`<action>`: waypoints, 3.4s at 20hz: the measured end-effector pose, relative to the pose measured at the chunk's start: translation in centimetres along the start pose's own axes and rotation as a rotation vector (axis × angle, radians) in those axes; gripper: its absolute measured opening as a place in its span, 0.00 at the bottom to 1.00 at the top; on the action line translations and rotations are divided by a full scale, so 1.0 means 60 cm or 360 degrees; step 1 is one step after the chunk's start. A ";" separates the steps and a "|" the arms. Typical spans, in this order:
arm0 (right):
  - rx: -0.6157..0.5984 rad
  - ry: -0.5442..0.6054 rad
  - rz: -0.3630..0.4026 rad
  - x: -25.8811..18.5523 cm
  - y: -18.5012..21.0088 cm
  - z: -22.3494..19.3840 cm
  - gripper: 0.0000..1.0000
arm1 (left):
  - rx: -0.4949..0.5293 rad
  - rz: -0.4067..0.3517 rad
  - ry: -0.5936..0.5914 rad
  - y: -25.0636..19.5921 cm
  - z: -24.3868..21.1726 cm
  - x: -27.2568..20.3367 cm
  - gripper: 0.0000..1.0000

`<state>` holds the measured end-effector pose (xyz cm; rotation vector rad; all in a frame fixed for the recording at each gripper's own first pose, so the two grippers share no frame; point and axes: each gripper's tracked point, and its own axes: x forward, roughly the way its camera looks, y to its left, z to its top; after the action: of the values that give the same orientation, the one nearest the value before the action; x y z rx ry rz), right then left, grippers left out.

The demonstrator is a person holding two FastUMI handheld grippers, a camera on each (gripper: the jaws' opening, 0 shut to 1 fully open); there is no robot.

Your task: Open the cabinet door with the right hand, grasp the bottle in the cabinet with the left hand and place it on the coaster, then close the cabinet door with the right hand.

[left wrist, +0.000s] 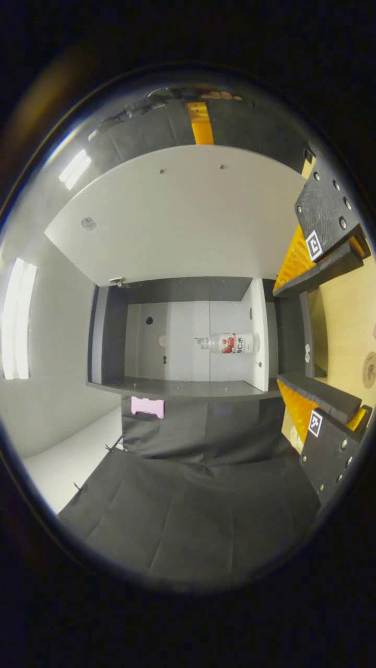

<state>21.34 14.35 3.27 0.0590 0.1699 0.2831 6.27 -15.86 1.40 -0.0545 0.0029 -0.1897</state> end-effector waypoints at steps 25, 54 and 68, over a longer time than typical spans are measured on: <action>-0.0054 -0.0019 -0.0910 -0.140 -0.155 -0.124 0.94 | -0.0039 -0.0173 0.0011 0.036 0.000 0.454 0.85; 0.0042 -0.0008 -0.0764 -0.102 -0.156 -0.134 0.94 | 0.0001 -0.0123 -0.0056 0.056 0.059 0.414 0.74; 0.0076 -0.0034 -0.0580 -0.120 -0.165 -0.140 0.91 | 0.0004 0.0035 -0.0040 0.098 0.003 0.217 0.73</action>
<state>15.78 3.10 -4.69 0.0773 0.1628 -0.0853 20.17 -12.56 1.30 -0.0544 -0.0218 -0.1669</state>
